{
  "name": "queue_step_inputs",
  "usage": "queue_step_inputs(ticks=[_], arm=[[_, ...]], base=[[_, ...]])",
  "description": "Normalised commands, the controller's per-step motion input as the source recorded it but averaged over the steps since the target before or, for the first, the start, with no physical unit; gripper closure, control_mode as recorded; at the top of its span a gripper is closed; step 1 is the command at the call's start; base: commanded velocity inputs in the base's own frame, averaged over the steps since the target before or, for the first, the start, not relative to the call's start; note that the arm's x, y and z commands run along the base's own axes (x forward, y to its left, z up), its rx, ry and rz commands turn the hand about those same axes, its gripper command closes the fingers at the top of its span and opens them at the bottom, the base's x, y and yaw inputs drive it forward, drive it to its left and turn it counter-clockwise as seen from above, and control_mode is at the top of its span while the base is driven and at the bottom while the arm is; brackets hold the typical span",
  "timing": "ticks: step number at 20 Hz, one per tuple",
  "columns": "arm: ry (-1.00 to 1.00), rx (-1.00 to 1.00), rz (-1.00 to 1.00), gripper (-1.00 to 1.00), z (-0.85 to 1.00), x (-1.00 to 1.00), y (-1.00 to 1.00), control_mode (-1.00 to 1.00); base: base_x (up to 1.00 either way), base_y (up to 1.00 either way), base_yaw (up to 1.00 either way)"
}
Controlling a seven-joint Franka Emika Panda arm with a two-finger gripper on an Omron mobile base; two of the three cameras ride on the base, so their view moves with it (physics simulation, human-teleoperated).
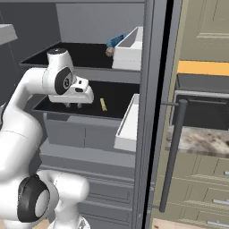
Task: Pick the egg and butter from the fridge and place them by the bowl for mixing.
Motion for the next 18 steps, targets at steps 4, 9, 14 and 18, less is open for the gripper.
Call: queue_step_inputs(ticks=[4, 9, 14, 18], arm=[[-0.01, 0.00, 0.00, -1.00, -0.01, 0.01, -0.17, -1.00], [-0.01, 0.00, 0.00, -1.00, 0.00, 0.01, -0.40, -1.00], [-0.27, 0.01, 0.03, -1.00, -0.09, -0.21, -0.26, -1.00], [-0.31, 0.00, 0.02, -1.00, -0.06, -0.15, -0.06, -1.00]], base=[[0.00, 0.00, 0.00], [0.00, 0.00, 0.00], [0.00, 0.00, 0.00], [0.00, 0.00, 0.00]])
